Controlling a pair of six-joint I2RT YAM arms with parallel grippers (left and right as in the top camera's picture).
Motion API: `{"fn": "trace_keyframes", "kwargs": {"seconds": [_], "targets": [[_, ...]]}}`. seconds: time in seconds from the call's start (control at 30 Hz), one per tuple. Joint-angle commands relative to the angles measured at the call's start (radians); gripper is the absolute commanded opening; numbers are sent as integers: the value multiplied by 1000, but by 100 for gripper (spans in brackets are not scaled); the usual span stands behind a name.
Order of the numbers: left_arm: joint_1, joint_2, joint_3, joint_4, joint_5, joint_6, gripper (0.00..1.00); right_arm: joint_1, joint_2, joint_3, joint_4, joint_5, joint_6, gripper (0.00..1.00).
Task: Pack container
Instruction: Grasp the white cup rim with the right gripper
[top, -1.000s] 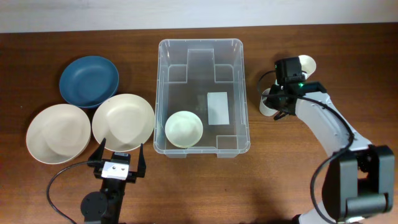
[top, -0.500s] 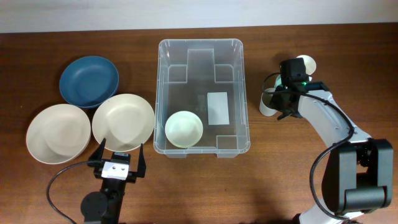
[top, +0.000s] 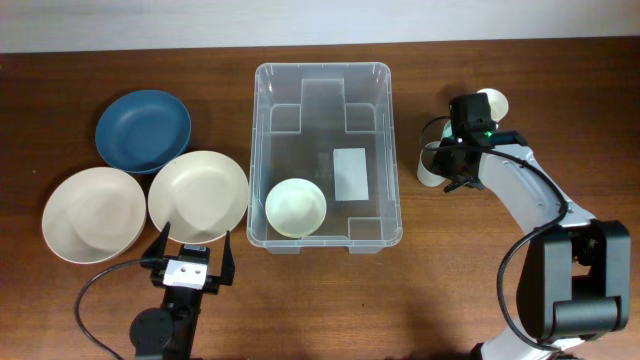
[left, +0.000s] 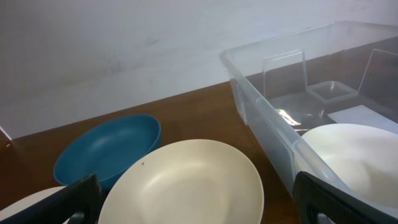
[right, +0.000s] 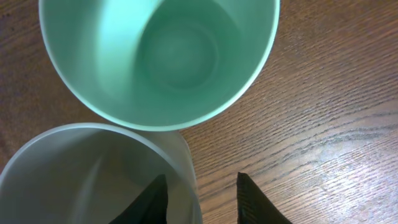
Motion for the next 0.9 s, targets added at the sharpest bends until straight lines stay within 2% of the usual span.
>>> {"fn": "trace_keyframes", "kwargs": {"seconds": [0.0, 0.07, 0.23, 0.3, 0.87], "targets": [[-4, -6, -9, 2, -7, 16, 100, -7, 8, 6, 1, -14, 11, 30], [-4, -6, -9, 2, -8, 16, 99, -8, 8, 6, 1, -19, 11, 27], [-4, -6, -9, 2, -8, 16, 99, -8, 8, 6, 2, -21, 11, 27], [-4, -6, -9, 2, -7, 16, 99, -8, 8, 6, 2, -22, 11, 23], [-4, -6, -9, 2, -8, 16, 100, -8, 26, 6, 2, -44, 11, 24]]}}
